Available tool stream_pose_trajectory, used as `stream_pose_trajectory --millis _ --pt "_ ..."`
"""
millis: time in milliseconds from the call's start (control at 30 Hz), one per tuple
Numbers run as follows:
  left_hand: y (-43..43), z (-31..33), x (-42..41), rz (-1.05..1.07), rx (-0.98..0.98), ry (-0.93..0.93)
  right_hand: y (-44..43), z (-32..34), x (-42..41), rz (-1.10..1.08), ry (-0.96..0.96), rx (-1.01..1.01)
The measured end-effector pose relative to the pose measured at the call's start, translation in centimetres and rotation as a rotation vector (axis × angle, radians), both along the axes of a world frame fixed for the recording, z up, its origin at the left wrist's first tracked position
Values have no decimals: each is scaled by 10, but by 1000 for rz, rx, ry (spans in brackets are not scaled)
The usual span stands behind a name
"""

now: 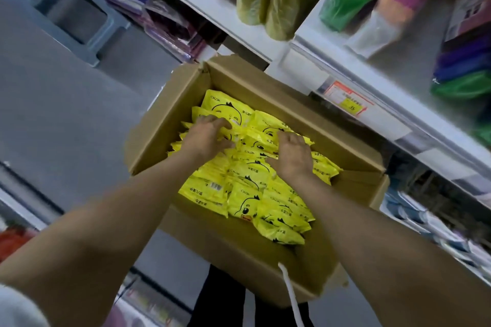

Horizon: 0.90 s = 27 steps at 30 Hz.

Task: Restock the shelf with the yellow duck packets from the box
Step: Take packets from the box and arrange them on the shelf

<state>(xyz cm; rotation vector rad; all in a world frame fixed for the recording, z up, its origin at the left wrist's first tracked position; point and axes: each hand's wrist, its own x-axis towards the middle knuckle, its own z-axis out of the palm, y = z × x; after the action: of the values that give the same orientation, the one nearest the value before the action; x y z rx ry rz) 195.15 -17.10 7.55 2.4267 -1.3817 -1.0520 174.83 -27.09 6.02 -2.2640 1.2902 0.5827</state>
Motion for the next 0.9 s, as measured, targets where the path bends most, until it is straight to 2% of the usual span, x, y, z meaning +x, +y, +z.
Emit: stream_pose_trajectory --millis 133,333,433,533,633,733,900 --pt "-13 -5 -8 7 -36 9 0 -13 -3 39 121 -27" --pt "-20 -16 6 5 -46 -25 1 -24 4 -71 65 26" --pt "-26 -20 10 -34 -85 -20 -1 -27 4 -28 79 34" --pt "-35 -22 3 -92 -159 27 -4 -27 -4 5 90 127" --pt "-49 -23 -18 -178 -252 39 -8 -22 -25 -165 62 277" --pt "-66 -21 -41 -286 -288 -24 -14 -14 -50 -309 39 378" --pt "-72 -27 -56 -425 -181 -187 -12 -5 -82 -400 67 461"
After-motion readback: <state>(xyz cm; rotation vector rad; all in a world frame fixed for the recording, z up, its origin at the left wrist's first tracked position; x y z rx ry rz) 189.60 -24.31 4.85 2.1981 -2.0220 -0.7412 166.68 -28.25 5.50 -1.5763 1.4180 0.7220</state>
